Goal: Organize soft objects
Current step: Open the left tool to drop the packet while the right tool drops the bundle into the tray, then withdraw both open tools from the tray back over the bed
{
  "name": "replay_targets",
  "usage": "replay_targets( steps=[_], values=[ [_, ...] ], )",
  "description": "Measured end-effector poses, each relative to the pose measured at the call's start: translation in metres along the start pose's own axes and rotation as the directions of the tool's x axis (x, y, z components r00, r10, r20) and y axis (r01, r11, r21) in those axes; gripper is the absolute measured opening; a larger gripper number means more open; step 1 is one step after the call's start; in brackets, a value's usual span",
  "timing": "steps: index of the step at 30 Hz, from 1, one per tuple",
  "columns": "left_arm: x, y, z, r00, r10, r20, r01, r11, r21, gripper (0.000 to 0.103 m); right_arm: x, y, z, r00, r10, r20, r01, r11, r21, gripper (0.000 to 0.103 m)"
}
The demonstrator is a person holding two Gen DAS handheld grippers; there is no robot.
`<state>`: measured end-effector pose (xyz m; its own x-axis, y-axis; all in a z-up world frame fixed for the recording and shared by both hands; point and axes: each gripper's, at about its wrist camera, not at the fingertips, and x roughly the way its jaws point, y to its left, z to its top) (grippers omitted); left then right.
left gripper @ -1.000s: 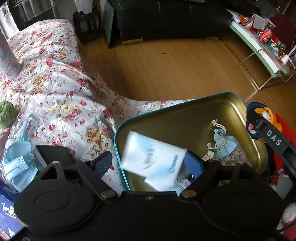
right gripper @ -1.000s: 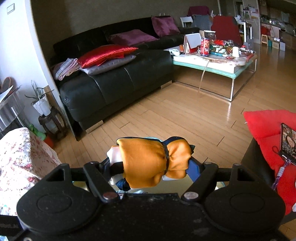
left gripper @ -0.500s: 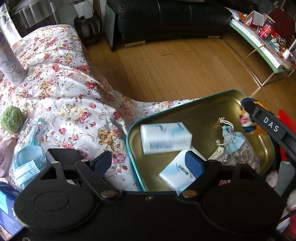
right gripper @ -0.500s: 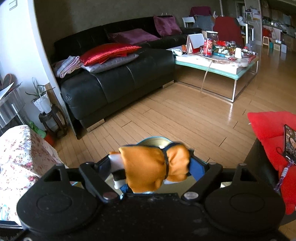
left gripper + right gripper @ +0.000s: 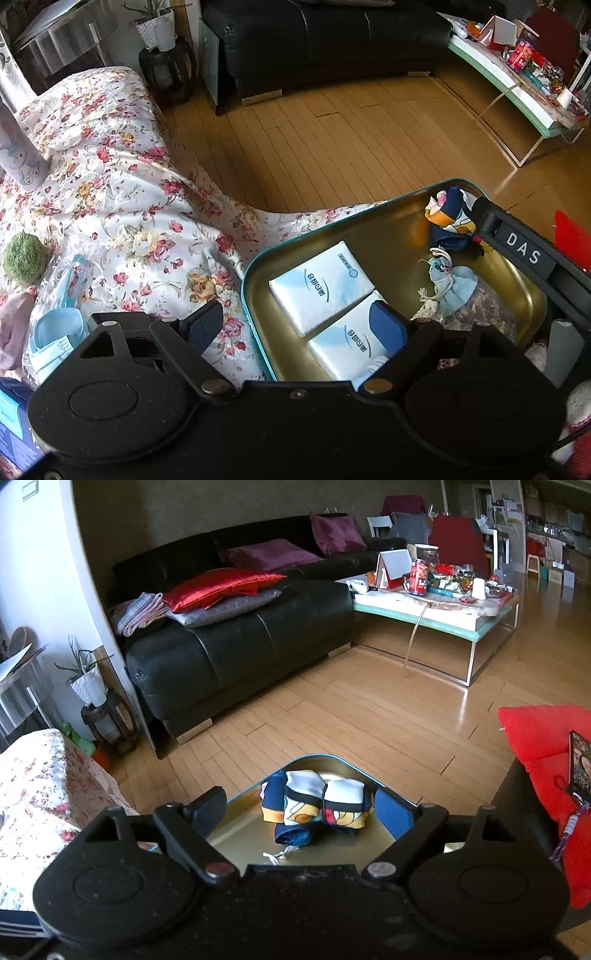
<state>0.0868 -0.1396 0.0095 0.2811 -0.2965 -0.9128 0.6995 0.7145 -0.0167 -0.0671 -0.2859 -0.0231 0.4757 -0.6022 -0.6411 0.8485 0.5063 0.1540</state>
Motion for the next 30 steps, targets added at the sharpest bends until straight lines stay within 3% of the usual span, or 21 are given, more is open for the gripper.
replay_targets(
  steps=[6,13,17,21,30],
  values=[
    [-0.006,0.003,-0.001,0.999,0.039,-0.013,-0.039,0.999,0.002,0.082,0.006,-0.004,0.006,0.999,-0.013,-0.034,0.014,1.0,0.027,0.092],
    [-0.028,0.016,-0.017,0.991,0.136,0.019,-0.135,0.99,-0.044,0.082,0.021,0.002,-0.008,0.983,-0.018,-0.185,0.02,1.0,0.011,0.094],
    [-0.039,0.02,-0.025,0.985,0.169,0.031,-0.166,0.984,-0.064,0.082,0.017,0.014,-0.015,0.985,-0.023,-0.171,0.014,0.999,-0.05,0.101],
    [-0.049,0.025,-0.033,0.978,0.206,0.042,-0.201,0.976,-0.087,0.083,0.019,0.021,-0.021,0.977,0.002,-0.215,-0.022,0.995,-0.092,0.101],
    [-0.058,0.045,-0.056,0.968,0.249,0.026,-0.242,0.958,-0.154,0.083,0.008,0.025,-0.02,0.982,0.011,-0.187,-0.036,0.991,-0.13,0.103]
  ],
)
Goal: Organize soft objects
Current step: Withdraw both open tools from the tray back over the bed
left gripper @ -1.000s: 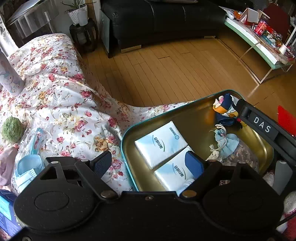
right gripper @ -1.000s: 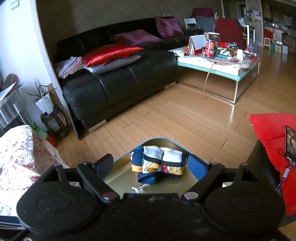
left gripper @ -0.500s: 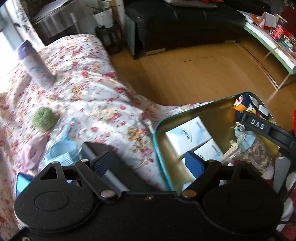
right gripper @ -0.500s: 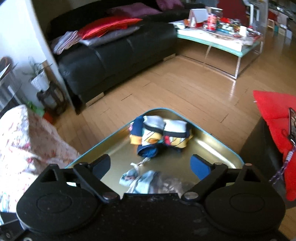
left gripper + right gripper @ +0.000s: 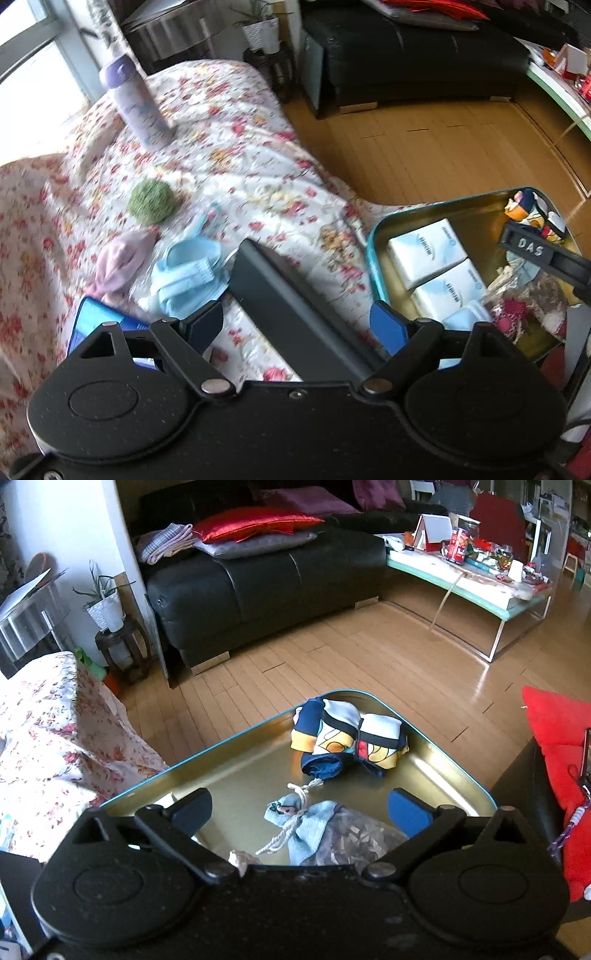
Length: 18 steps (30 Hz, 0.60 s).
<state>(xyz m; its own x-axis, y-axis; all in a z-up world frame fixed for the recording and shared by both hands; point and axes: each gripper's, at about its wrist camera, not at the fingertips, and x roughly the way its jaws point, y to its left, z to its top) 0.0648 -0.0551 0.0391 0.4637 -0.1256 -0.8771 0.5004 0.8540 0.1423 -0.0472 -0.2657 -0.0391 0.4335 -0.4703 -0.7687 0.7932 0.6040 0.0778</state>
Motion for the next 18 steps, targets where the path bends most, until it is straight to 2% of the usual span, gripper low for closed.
replay_targets(
  steps=[9,18],
  values=[
    [-0.006,0.02,-0.017,0.999,0.044,0.009,-0.044,0.998,-0.035,0.083,-0.001,0.003,-0.004,1.0,0.022,-0.015,-0.022,1.0,0.003,0.103],
    [-0.011,0.05,-0.033,0.997,0.072,0.001,-0.072,0.991,-0.115,0.083,-0.005,0.008,-0.008,1.0,0.016,-0.007,-0.016,1.0,-0.021,0.103]
  ],
)
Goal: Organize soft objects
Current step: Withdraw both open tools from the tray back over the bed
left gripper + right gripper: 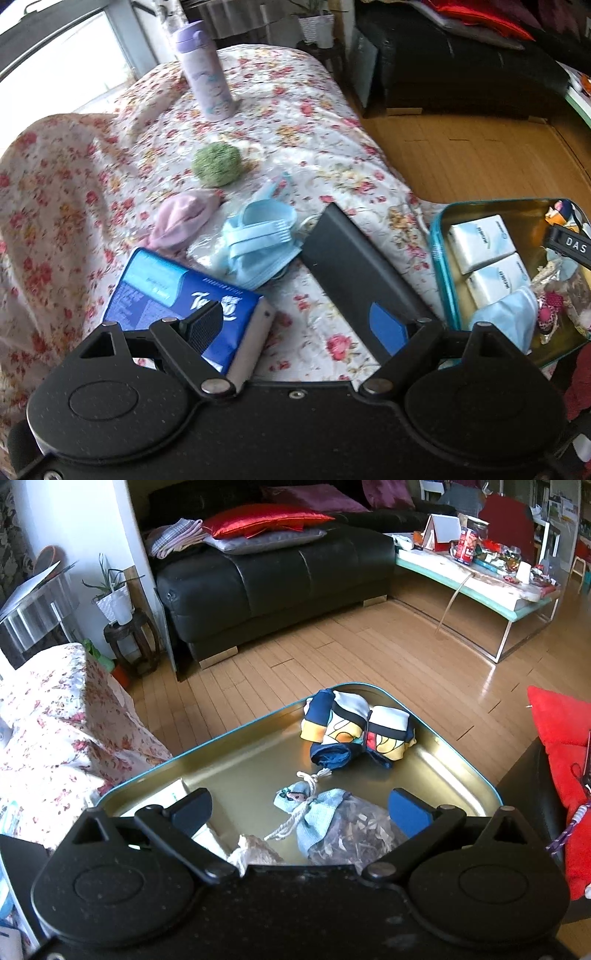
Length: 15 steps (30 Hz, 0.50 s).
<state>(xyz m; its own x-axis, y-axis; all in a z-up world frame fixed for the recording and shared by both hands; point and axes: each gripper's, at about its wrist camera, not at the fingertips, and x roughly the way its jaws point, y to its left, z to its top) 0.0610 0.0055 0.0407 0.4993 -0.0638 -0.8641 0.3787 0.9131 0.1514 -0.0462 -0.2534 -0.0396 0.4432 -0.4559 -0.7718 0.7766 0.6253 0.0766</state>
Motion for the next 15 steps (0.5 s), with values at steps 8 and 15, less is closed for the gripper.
replay_targets(
  steps=[8,15],
  values=[
    [-0.006,0.035,-0.011,0.999,0.032,0.018,-0.03,0.997,-0.064,0.083,-0.001,0.001,-0.006,1.0,-0.026,0.004,0.026,1.0,-0.011,0.103],
    [-0.022,0.084,-0.015,0.993,0.098,0.065,-0.091,0.991,-0.1,0.084,-0.012,0.01,-0.012,0.998,-0.007,0.056,0.01,0.998,-0.058,0.103]
  ],
)
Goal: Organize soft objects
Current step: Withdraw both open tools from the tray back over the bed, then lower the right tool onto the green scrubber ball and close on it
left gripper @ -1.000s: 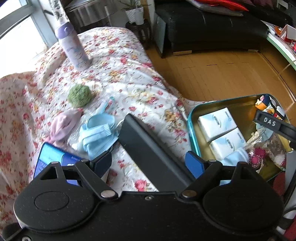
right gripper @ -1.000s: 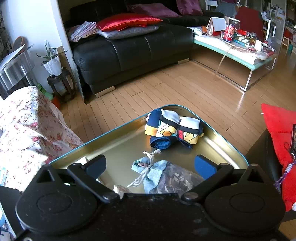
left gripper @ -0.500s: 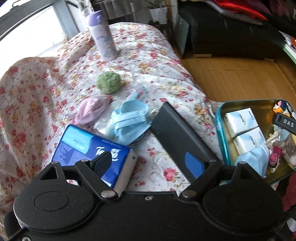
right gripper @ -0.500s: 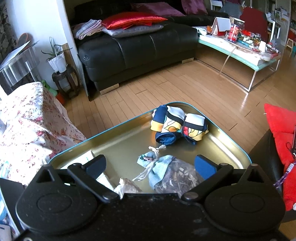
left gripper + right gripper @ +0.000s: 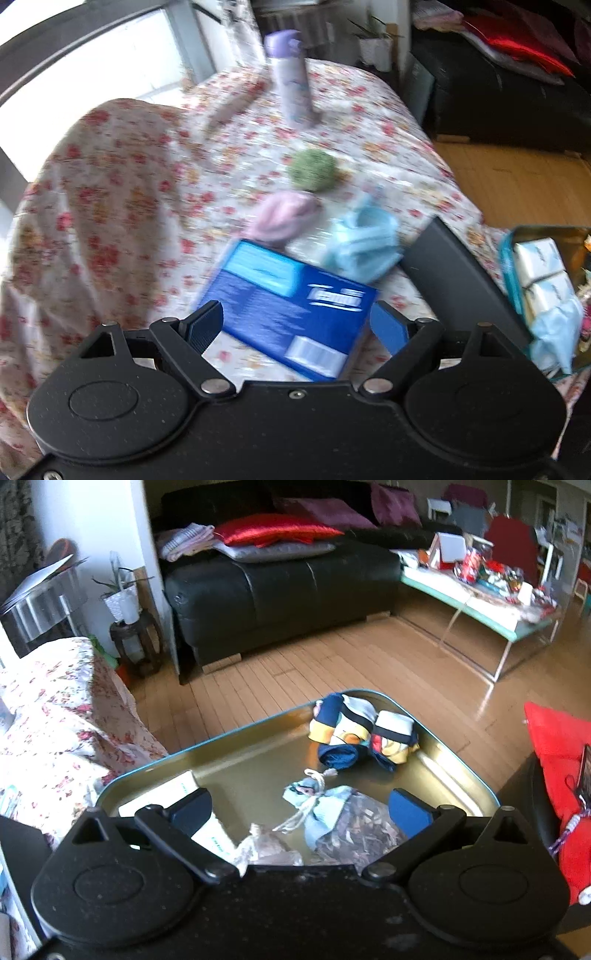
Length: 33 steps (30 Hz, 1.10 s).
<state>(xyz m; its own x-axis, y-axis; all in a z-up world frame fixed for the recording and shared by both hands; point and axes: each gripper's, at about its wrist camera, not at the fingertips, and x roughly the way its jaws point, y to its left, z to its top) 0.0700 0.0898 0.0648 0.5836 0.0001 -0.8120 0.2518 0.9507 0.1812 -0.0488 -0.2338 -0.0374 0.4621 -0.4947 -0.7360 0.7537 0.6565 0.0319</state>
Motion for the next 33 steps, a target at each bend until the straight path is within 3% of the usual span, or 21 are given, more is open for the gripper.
replay_targets(
  steps=[8,17,27,33],
  values=[
    [-0.003,0.066,0.004,0.996,0.074,0.046,-0.07,0.995,-0.074,0.084,-0.022,0.015,-0.011,0.996,0.035,0.087,-0.029,0.997,-0.071,0.103],
    [0.028,0.109,0.001,0.996,0.086,0.024,-0.083,0.99,-0.118,0.084,-0.057,0.038,-0.027,0.978,0.108,0.181,-0.066,0.973,-0.221,0.103],
    [0.077,0.124,0.014,0.999,0.033,-0.009,-0.034,0.984,-0.173,0.084,-0.098,0.072,-0.042,0.955,0.248,0.165,-0.179,0.92,-0.348,0.103],
    [0.106,0.121,0.021,0.998,0.058,-0.019,-0.06,0.984,-0.168,0.084,-0.123,0.11,-0.034,0.926,0.348,0.145,-0.268,0.879,-0.395,0.103]
  ],
)
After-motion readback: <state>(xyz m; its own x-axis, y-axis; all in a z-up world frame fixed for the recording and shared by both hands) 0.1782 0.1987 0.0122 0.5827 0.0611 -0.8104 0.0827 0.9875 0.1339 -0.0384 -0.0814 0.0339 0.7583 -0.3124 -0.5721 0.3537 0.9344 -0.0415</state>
